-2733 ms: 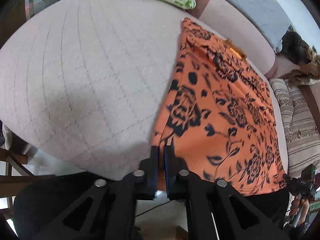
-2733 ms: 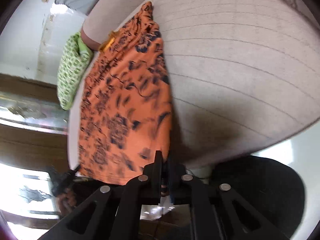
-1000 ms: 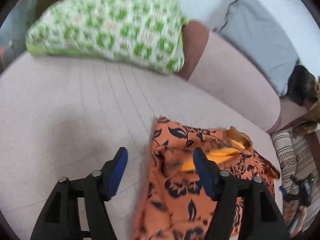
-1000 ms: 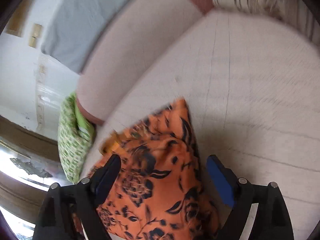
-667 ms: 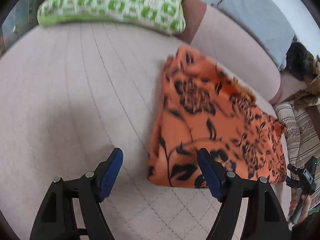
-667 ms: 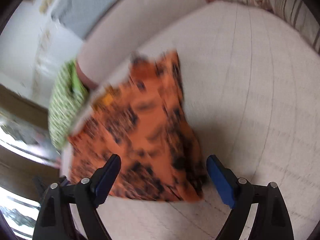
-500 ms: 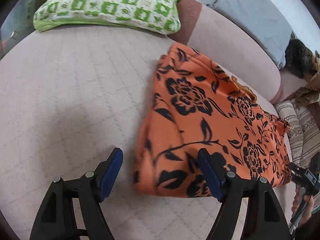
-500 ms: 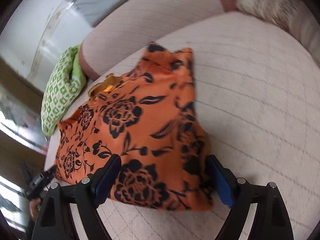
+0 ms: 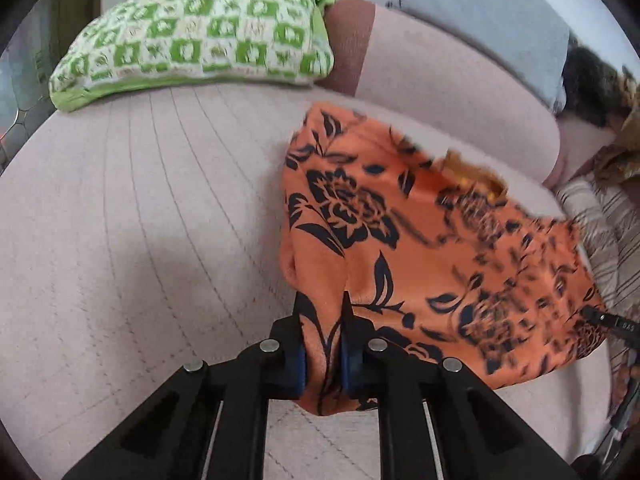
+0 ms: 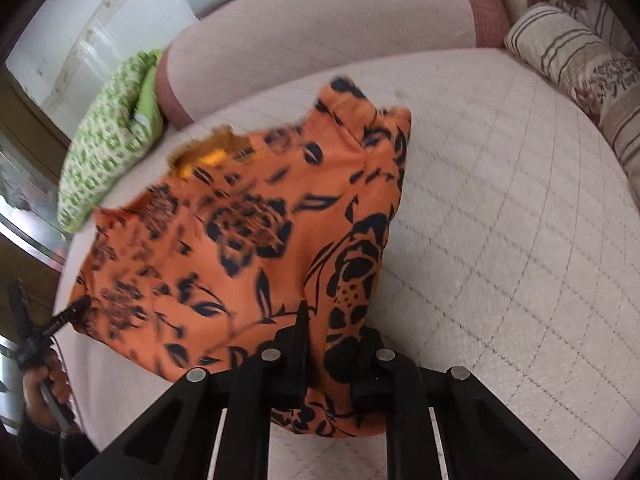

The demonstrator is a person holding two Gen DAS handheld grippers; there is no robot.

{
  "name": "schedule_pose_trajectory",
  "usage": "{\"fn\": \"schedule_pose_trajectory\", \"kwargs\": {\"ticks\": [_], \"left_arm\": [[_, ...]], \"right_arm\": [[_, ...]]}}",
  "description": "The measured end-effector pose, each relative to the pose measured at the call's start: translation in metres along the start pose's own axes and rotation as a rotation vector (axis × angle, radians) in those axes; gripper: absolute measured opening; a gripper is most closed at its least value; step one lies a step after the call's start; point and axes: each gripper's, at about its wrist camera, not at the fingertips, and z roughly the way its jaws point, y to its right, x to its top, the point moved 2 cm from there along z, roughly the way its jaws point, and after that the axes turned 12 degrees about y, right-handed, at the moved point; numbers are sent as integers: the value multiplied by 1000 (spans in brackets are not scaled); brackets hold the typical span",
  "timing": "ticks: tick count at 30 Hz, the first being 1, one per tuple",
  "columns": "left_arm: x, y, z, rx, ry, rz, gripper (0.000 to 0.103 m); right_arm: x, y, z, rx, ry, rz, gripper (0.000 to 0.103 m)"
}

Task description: Fold small clothes

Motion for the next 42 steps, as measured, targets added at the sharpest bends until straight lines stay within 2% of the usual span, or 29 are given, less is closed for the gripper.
{"fn": "schedule_pose_trajectory", "kwargs": {"ticks": [6, 10, 14, 16, 19, 21, 23, 25, 26, 27, 29, 31, 34, 37, 39, 42], "left_arm": [[16, 12, -53, -55, 57, -3, 12], [6, 12, -86, -69, 68, -6, 12], [-38, 0, -122, -68, 34, -17, 12], [-65, -8, -134, -67, 8, -37, 12], [-100, -17, -146, -7, -13, -19, 8], [-109, -22, -145, -8, -36, -31, 8], [-113, -25, -137, 17, -62, 8, 9], [-110, -28, -138, 37, -47, 5, 14], [-105, -31, -140, 47, -31, -9, 21], [-100, -33, -143, 61, -17, -16, 32], [-84, -36, -148, 82, 45, -17, 39], [-69, -35, -146, 80, 71, -2, 40], [-44, -31, -126, 38, 79, 53, 40], [-20, -29, -89, -19, 50, 73, 40], [-13, -29, -69, -14, 21, 74, 40], [-6, -34, -48, -49, -5, 49, 40]], "right_arm": [[18, -8, -36, 86, 2, 21, 13], [11, -14, -63, 88, -12, -7, 13], [-21, -16, -93, 93, -59, -31, 13], [-52, -12, -112, 91, -87, -19, 12], [-94, -3, -132, 75, -109, 27, 9], [-115, 5, -145, 57, -110, 53, 8], [-124, 8, -148, 32, -100, 47, 8], [-126, 19, -154, 48, -62, 93, 9], [-124, 24, -158, 47, -40, 123, 10], [-118, 28, -161, 45, -14, 148, 12], [-104, 27, -165, 55, 35, 163, 29], [-86, 13, -157, 51, 65, 126, 69], [-62, -3, -143, 49, 102, 74, 70], [-34, -23, -117, 52, 123, 3, 70], [-18, -28, -89, 29, 97, -47, 70], [-3, -31, -54, -11, 61, -95, 70]]}}
